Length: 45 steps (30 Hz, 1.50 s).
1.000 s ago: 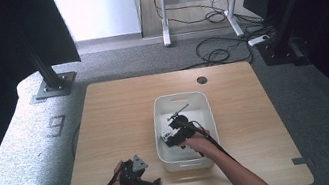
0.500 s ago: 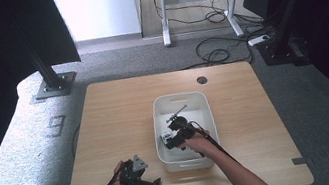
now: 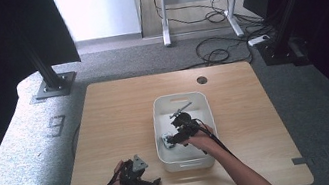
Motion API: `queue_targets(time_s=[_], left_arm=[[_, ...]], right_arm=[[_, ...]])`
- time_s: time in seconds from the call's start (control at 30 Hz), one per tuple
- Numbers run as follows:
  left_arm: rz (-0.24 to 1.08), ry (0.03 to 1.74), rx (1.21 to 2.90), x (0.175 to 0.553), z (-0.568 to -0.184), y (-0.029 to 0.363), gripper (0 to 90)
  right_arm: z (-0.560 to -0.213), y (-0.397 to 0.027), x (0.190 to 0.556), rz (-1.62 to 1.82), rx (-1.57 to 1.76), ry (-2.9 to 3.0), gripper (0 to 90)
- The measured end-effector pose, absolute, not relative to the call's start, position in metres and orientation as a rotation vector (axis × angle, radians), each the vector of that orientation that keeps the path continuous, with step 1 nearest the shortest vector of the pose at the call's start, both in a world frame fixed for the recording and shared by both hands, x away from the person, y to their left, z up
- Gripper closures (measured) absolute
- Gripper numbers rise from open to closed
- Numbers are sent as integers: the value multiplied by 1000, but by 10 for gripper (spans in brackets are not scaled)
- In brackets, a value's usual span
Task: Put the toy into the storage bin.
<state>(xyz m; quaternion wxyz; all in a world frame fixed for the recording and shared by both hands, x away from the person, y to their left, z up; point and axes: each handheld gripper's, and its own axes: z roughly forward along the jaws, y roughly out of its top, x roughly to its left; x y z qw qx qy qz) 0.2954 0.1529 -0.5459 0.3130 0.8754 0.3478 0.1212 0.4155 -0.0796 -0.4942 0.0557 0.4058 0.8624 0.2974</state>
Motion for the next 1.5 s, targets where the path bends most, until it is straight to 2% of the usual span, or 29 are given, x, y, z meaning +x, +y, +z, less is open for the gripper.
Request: queue_targets(time_s=[0.63, 1.5], left_arm=[[323, 918, 2312, 295, -546, 153, 0], [324, 912, 2311, 296, -546, 153, 0]], right_arm=[[-447, -133, 379, 1052, 1114, 2486, 346], [-449, -230, 339, 1228, 1170, 2253, 346]])
